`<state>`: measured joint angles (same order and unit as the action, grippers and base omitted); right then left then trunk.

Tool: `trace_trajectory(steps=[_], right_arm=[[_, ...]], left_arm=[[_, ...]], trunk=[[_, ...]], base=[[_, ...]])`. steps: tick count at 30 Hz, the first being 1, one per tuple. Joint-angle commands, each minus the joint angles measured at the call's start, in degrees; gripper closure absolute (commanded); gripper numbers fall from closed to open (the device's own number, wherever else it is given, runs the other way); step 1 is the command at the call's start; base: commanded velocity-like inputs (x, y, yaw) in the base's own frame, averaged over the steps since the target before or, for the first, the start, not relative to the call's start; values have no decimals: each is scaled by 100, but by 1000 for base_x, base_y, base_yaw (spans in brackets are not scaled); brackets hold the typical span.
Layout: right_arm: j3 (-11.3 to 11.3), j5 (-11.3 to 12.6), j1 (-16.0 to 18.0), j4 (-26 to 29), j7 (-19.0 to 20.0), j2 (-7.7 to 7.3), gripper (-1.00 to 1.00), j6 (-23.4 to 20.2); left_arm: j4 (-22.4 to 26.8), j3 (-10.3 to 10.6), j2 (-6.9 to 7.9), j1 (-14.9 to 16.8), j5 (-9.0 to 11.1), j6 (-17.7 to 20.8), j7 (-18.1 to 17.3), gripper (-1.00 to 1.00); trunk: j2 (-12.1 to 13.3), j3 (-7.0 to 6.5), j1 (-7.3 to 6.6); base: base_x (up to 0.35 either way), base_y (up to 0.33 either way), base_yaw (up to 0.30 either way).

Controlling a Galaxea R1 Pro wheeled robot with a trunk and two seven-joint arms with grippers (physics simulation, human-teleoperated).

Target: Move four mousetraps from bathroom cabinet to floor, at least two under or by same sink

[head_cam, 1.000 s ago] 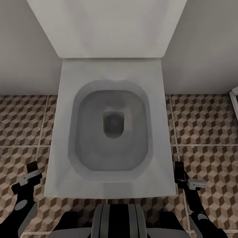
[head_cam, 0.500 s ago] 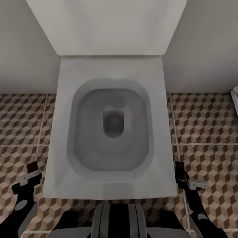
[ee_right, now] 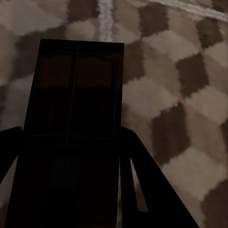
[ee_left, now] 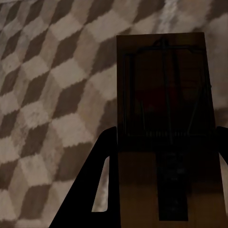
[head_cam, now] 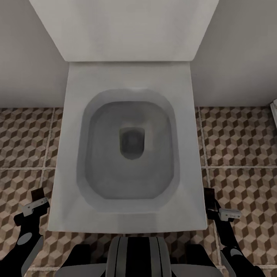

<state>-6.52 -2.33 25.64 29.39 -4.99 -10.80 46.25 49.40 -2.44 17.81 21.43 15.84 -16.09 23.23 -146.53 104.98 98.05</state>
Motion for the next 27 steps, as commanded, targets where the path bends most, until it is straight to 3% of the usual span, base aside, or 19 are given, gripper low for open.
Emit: trace_trajectory(steps=[1, 14, 22, 27], right_arm=[[2, -9, 2, -3, -11, -1, 100, 15], [-23, -17, 2, -8, -11, -10, 100, 22], [-455, -40, 2, -4, -1, -104, 100, 9], [-503, -47, 2, -4, 11, -114, 100, 7]], left_arm=[[-1, 14, 3, 1, 46, -26, 24, 100], [-1, 11, 3, 1, 45, -26, 24, 100], [-1, 13, 3, 1, 43, -26, 24, 100], [-1, 15, 3, 1, 47, -26, 24, 100]], trunk=[[-1, 2, -1], [-1, 2, -1], [-1, 2, -1], [-1, 2, -1]], base=[[0, 0, 0], [0, 0, 0], [0, 0, 0], [0, 0, 0]])
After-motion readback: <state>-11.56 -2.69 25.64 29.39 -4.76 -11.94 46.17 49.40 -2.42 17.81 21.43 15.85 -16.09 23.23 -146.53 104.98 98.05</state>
